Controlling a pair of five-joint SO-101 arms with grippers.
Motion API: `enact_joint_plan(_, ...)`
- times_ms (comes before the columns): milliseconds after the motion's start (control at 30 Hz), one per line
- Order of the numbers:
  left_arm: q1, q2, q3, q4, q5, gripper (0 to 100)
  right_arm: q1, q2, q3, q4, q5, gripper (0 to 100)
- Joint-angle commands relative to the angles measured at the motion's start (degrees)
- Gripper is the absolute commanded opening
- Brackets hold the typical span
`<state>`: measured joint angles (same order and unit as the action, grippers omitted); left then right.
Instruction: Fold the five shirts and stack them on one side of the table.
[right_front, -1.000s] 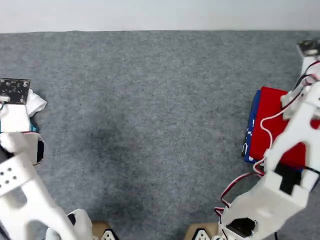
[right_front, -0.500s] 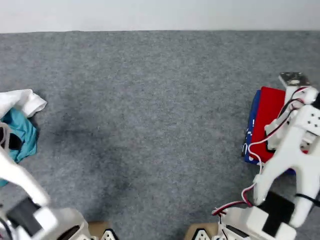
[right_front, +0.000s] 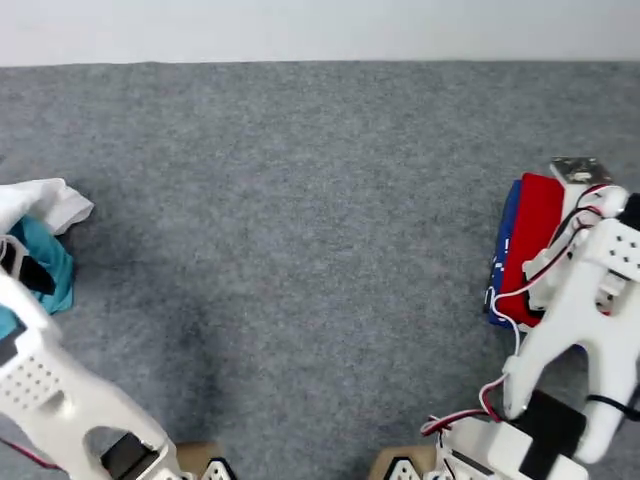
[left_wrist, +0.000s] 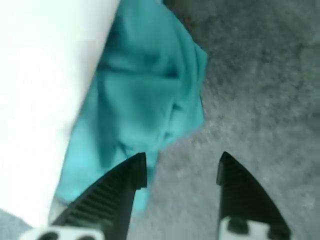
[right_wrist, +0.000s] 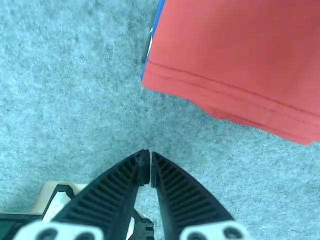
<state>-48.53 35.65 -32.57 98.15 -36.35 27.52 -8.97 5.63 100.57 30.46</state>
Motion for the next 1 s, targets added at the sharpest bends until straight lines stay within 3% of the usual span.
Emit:
enact_joint_plan(0, 1.49, 7.21, -8.75, -1.05, -0.44, 24, -0.48, -2.51, -0.35, 2.33, -0.70, 1.8)
enact_joint_plan(200, 4.22, 23.38, -20.79, -0.70, 1.05, 22, -0.48, -2.59, -0.35, 2.33, -0.70, 1.7)
enact_joint_plan(433, 5.54, 32.44, -33.01, 2.46, 3.87, 0, -0.40, -3.21, -0.53, 2.33, -0.70, 1.6)
enact_joint_plan(467, 5.71, 32.53, -33.71, 2.55, 3.87, 1, -0.48, -3.74, -0.53, 2.33, -0.70, 1.6)
enact_joint_plan(733, 7.47, 19.69, -30.90, 2.55, 3.96, 0, -0.75, -6.90, -0.53, 2.24, -0.79, 1.6)
enact_joint_plan(967, 16.09, 0.44, -10.95, 2.46, 3.96, 0, -0.75, -7.96, -0.53, 2.24, -0.79, 1.6)
